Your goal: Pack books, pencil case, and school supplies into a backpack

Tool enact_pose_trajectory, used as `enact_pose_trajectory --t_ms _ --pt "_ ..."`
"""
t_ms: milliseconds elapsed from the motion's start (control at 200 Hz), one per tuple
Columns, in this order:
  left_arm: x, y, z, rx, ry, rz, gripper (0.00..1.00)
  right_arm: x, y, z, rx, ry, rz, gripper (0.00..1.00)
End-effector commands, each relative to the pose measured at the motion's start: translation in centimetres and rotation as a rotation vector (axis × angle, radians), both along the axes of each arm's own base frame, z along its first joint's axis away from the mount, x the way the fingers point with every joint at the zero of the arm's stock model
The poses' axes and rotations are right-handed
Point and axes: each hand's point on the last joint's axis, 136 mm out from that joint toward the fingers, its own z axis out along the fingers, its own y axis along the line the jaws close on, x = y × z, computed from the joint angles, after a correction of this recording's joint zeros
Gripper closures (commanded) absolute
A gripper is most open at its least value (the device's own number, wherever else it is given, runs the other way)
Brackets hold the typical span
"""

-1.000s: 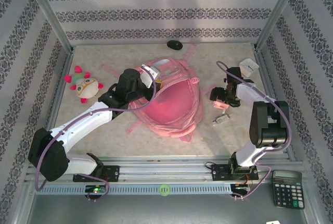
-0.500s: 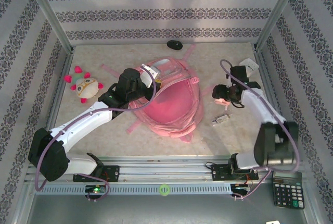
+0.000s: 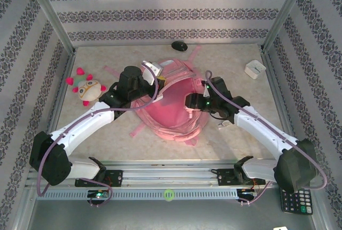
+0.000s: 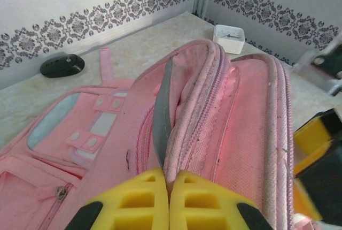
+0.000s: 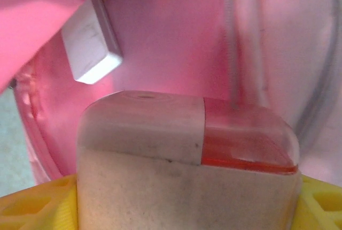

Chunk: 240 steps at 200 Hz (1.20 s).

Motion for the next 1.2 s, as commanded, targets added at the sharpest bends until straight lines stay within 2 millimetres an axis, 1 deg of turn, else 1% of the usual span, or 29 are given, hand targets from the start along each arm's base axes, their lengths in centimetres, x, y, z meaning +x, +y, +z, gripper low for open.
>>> enact_pose_trajectory --t_ms 0,85,135,220,310,410,510,590,650,724,749,839,934,1004,1059,1129,1194 --pt "0.7 -0.5 7.4 -0.155 -0.161 -0.016 1.0 1.9 2.6 0.6 0.134 -0.025 -0.063 0.31" --pt "0.6 -0.6 7.2 -0.158 -0.156 -0.018 1.0 2.6 3.6 0.4 0.165 -0.018 -0.069 0.31" --pt "0.6 -0.5 7.2 -0.16 -0.155 -0.019 1.0 3.1 3.9 0.3 0.171 -0.025 -0.08 0.31" --pt "0.5 -0.5 7.2 -0.167 -0.153 -0.02 1.0 4.3 3.4 -0.3 0.162 -0.037 -0.149 0.3" --pt "0.5 -0.6 7.3 -0.176 -0.151 -0.024 1.0 5.9 2.7 -0.9 0.153 -0.065 -0.239 0.26" --pt "0.5 -0.7 7.3 -0.183 -0.148 -0.027 1.0 7.8 2.6 -1.9 0.145 -0.084 -0.306 0.26" --pt "0.5 -0.7 7.3 -0.183 -0.147 -0.027 1.0 9.3 2.9 -2.8 0.183 -0.073 -0.336 0.15" --pt "0.4 -0.7 7.3 -0.179 -0.149 -0.028 1.0 9.4 3.4 -3.0 0.199 -0.063 -0.328 0.1" --pt "0.4 -0.7 7.3 -0.174 -0.15 -0.03 1.0 9.0 3.4 -3.0 0.187 -0.066 -0.316 0.09" --pt "0.4 -0.7 7.2 -0.166 -0.151 -0.03 1.0 8.0 3.1 -2.9 0.178 -0.063 -0.307 0.08" --pt "0.4 -0.7 7.2 -0.163 -0.152 -0.03 1.0 7.5 3.0 -3.1 0.172 -0.061 -0.307 0.08" --pt "0.4 -0.7 7.0 -0.16 -0.15 -0.031 1.0 6.0 2.3 -2.9 0.163 -0.065 -0.302 0.08" --pt "0.4 -0.7 7.0 -0.156 -0.152 -0.031 1.0 3.9 2.1 -2.9 0.145 -0.058 -0.282 0.08" --pt "0.5 -0.6 6.9 -0.157 -0.151 -0.028 1.0 2.0 2.1 -3.1 0.145 -0.046 -0.268 0.12" --pt "0.5 -0.7 6.9 -0.161 -0.149 -0.03 1.0 0.5 2.4 -3.3 0.143 -0.039 -0.254 0.19" --pt "0.4 -0.7 6.9 -0.162 -0.149 -0.033 1.0 -1.1 3.3 -3.5 0.171 -0.024 -0.235 0.28" --pt "0.5 -0.8 6.9 -0.162 -0.148 -0.033 1.0 -2.1 4.3 -3.6 0.198 -0.022 -0.226 0.35"
